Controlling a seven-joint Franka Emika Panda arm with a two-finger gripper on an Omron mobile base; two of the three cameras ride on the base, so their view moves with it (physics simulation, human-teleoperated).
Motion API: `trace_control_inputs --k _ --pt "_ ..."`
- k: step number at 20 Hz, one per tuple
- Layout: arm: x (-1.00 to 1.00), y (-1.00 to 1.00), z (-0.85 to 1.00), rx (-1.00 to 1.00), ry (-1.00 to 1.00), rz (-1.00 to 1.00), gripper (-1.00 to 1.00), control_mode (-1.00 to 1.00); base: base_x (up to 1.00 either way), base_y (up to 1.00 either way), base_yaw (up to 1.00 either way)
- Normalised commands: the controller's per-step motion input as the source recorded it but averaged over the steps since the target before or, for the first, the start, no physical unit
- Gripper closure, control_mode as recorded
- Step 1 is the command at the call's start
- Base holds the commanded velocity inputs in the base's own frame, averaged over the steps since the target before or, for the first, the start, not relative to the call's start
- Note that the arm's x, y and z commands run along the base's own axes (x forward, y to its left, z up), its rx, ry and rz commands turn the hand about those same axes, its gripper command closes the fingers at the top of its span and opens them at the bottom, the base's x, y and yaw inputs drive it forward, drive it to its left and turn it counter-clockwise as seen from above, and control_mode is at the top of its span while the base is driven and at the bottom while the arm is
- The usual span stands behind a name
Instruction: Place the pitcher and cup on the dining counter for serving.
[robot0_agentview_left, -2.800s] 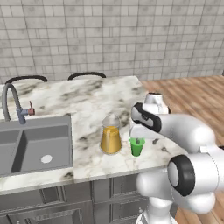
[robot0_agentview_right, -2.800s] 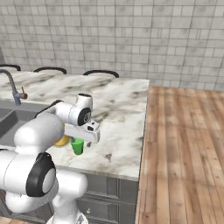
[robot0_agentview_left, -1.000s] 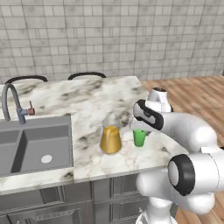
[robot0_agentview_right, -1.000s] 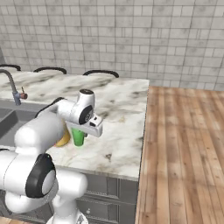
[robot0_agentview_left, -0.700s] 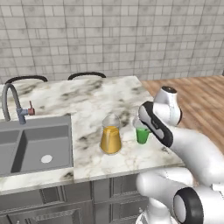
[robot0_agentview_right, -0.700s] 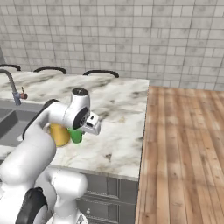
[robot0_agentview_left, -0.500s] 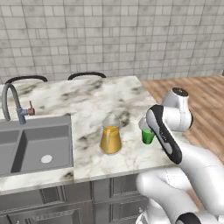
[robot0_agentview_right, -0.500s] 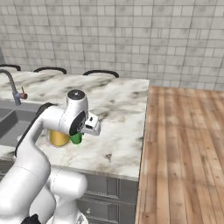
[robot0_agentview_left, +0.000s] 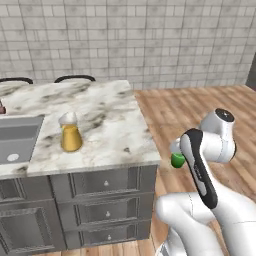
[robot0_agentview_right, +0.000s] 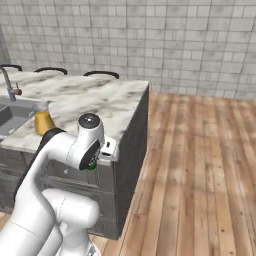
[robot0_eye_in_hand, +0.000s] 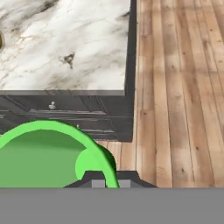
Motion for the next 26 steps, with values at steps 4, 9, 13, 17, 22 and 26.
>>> trace_control_inputs --k 4,9,13,17,22,26 --pt "0.0 0.0 0.0 0.0 0.0 0.0 1.0 1.0 0.26 -1.0 0.15" --pt "0.0 0.0 0.0 0.0 0.0 0.0 1.0 1.0 0.9 -1.0 0.27" --pt "0.0 0.0 0.0 0.0 0.0 0.0 1.0 1.0 1.0 -0.98 0.37" --pt "0.0 0.0 0.0 0.0 0.0 0.0 1.0 1.0 1.0 -0.85 0.42" --pt "0.0 0.0 0.0 0.0 0.0 0.0 1.0 1.0 1.0 -0.6 0.57" --pt "0.0 0.0 0.0 0.0 0.0 0.0 1.0 1.0 1.0 -0.42 0.67"
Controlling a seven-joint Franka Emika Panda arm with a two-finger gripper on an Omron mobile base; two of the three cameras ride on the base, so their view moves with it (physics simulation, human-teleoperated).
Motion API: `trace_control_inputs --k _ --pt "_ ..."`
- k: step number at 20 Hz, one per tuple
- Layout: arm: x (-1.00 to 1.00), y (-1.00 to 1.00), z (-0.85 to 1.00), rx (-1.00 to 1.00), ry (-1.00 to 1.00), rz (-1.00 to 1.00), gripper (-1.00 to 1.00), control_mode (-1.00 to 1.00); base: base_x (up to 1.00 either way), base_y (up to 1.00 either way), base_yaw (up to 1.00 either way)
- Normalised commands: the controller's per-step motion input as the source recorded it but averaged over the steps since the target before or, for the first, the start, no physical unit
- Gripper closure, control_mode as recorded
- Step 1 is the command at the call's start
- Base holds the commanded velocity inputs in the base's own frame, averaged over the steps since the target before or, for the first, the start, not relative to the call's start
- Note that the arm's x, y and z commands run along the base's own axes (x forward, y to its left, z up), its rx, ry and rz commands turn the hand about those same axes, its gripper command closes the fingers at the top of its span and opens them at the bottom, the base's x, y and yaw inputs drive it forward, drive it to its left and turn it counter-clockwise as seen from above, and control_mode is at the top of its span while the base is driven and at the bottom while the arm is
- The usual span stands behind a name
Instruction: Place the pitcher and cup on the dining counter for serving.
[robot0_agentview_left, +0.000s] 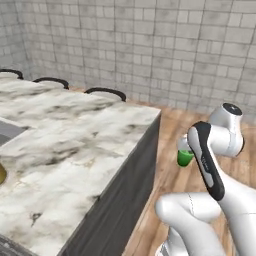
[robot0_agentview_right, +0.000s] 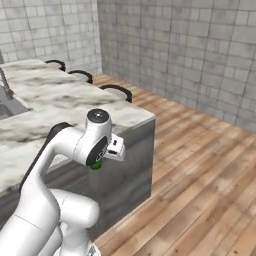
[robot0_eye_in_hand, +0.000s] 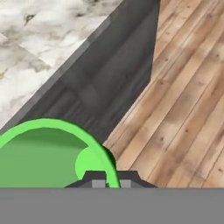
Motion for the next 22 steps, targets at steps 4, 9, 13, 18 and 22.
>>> trace_control_inputs --k 4,9,13,18,22 --pt "0.0 0.0 0.0 0.0 0.0 0.0 1.0 1.0 1.0 -0.42 0.68" --pt "0.6 -0.32 0.12 0.04 0.03 0.24 1.0 -1.0 0.4 -0.23 0.25" --pt "1.0 0.01 0.43 0.0 0.23 0.03 1.0 -1.0 0.0 0.0 0.0" --pt "1.0 0.22 0.28 0.0 0.26 0.0 1.0 -1.0 0.0 0.0 0.0" --pt "1.0 0.32 0.17 0.03 0.24 0.0 1.0 -1.0 0.0 0.0 0.0"
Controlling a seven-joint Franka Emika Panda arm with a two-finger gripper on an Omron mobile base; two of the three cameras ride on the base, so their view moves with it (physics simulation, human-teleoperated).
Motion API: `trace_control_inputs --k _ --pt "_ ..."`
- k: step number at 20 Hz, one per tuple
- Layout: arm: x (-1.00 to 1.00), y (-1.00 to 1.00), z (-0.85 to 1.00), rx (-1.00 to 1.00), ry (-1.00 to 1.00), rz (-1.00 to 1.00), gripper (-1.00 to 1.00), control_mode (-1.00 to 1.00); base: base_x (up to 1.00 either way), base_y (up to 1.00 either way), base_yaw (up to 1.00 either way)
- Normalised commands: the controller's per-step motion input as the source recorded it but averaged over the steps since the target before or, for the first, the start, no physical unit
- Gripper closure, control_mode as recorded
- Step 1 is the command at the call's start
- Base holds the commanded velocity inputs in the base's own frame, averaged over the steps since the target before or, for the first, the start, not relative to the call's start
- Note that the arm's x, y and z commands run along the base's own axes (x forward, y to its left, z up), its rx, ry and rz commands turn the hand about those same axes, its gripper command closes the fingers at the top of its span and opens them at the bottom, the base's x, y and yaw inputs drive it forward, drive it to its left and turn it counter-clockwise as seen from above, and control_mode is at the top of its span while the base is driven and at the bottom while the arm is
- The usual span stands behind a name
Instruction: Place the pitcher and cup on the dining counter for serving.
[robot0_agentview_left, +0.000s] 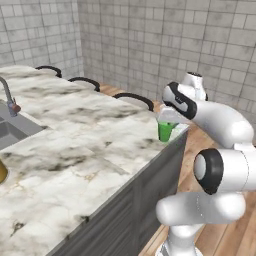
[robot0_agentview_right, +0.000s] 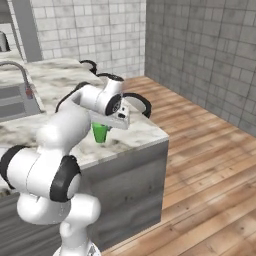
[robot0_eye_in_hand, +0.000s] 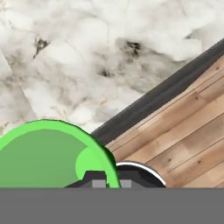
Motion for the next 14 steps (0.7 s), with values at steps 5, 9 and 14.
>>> trace_control_inputs --k 5,9,14 --pt "1.0 0.48 0.0 0.01 0.01 -0.11 1.0 -1.0 0.0 0.0 0.0" --pt "1.0 0.71 -0.04 0.0 -0.05 -0.2 1.0 -1.0 0.0 0.0 0.0" --pt "1.0 0.8 -0.14 -0.04 -0.02 -0.19 1.0 -1.0 0.0 0.0 0.0"
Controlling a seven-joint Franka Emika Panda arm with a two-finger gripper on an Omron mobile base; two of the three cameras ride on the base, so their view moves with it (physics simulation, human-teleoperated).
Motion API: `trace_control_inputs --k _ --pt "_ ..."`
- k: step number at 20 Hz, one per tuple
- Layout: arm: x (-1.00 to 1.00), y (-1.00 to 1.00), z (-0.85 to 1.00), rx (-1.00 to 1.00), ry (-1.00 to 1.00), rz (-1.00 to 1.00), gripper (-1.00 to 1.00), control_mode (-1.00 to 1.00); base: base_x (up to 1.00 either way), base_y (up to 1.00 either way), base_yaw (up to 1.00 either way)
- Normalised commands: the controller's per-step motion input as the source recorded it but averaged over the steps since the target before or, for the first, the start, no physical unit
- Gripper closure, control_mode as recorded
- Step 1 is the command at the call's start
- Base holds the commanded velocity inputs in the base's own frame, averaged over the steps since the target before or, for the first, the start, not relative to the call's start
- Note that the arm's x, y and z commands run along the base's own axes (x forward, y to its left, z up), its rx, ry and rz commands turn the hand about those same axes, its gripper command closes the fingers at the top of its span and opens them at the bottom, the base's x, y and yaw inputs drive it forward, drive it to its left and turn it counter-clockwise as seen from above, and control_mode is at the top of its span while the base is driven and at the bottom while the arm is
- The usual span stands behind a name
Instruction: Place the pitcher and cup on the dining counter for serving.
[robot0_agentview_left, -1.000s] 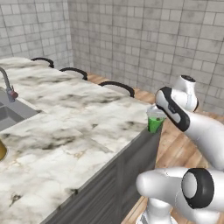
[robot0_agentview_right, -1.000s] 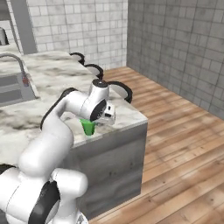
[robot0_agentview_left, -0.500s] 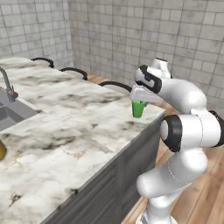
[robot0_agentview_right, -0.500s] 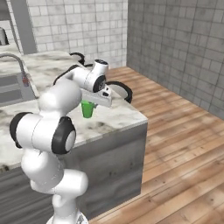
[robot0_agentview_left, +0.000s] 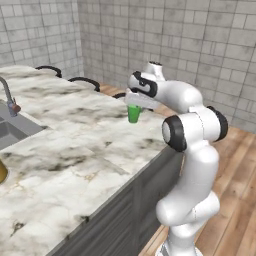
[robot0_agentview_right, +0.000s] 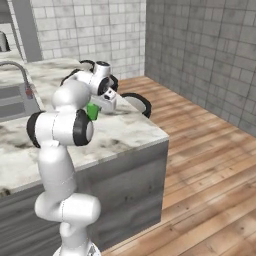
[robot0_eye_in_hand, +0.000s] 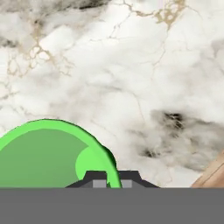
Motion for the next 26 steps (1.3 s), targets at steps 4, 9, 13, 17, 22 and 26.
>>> trace_control_inputs --k 4,9,13,17,22,26 --pt "0.93 0.67 -0.55 -0.03 0.0 -0.16 1.0 -1.0 0.0 0.0 0.0" --pt "0.72 0.48 -0.84 0.0 0.0 -0.11 1.0 -1.0 0.0 0.0 0.0" --pt "0.45 0.23 -0.73 0.0 0.0 -0.06 1.0 -1.0 0.0 0.0 0.0" --pt "0.23 0.14 -0.28 0.0 -0.01 0.0 -1.0 -1.0 0.0 0.0 0.0" --pt "0.0 0.08 0.07 0.0 0.0 0.0 -1.0 -1.0 0.0 0.0 0.0" --pt "-0.33 0.0 0.5 0.0 -0.04 0.0 -1.0 -1.0 0.0 0.0 0.0"
